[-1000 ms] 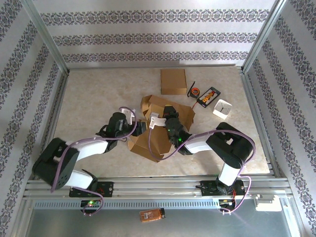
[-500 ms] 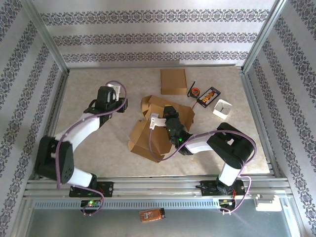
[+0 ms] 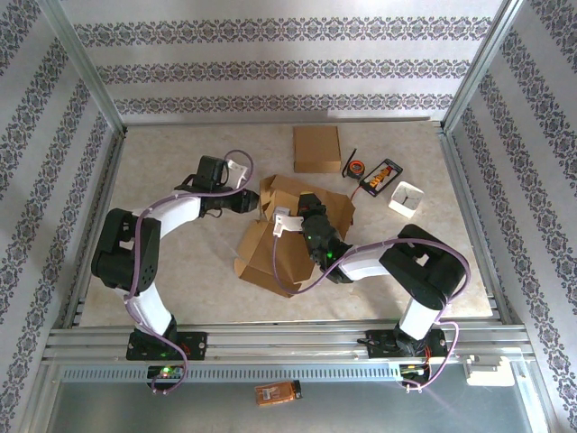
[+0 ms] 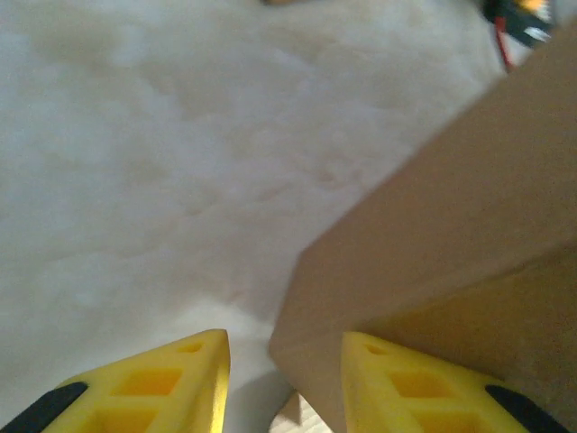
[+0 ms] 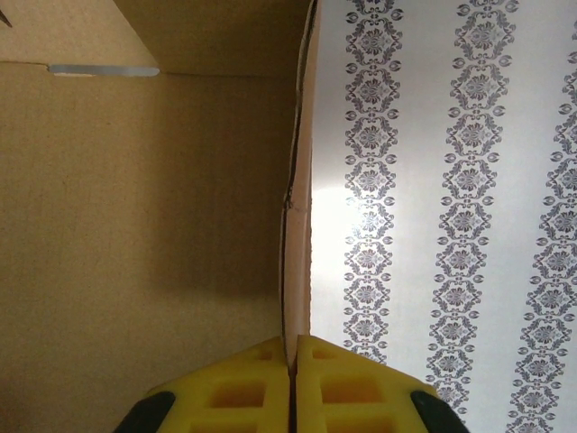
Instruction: Fold the paper box
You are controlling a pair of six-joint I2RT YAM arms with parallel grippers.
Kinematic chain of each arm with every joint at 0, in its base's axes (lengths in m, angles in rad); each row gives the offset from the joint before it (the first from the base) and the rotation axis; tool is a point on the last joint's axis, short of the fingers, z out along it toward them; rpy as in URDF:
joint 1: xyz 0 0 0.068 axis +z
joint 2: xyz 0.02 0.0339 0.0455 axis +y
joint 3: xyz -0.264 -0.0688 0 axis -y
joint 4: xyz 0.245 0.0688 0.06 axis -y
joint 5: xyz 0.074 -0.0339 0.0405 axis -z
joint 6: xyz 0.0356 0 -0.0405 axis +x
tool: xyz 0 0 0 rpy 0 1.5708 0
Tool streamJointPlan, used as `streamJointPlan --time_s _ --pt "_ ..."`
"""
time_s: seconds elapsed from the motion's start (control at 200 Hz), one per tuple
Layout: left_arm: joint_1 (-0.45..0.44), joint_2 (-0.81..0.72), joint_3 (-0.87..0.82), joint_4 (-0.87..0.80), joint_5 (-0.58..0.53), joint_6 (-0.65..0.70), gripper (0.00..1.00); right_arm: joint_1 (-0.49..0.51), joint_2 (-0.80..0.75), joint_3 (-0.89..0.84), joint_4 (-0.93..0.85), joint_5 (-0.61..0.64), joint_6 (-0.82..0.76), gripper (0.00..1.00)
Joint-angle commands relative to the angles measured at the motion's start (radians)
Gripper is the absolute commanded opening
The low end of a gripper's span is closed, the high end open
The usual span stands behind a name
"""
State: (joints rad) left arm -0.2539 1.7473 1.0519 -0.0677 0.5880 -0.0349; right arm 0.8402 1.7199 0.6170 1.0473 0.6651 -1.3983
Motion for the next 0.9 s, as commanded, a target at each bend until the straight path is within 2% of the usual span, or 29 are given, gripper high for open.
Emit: streamJointPlan --time_s 0.0,0.38,0.625,0.894 --pt "-0.029 -0.029 -0.041 0.066 0.144 0.052 0.37 0.003 -0.008 -0.002 -0.084 -0.033 0.017 0.09" --pt "-0.065 0.029 -0.037 0.069 0.152 0.05 0.37 0.001 -0.083 0.029 -0.158 -0.08 0.127 0.1" --pt "-0.081 0.056 -0.009 0.068 0.131 0.059 0.37 -0.003 -0.155 0.055 -0.326 -0.149 0.248 0.11" --pt "-0.118 0.067 -0.01 0.175 0.106 0.035 0.37 -0.01 -0.191 0.059 -0.411 -0.199 0.328 0.11"
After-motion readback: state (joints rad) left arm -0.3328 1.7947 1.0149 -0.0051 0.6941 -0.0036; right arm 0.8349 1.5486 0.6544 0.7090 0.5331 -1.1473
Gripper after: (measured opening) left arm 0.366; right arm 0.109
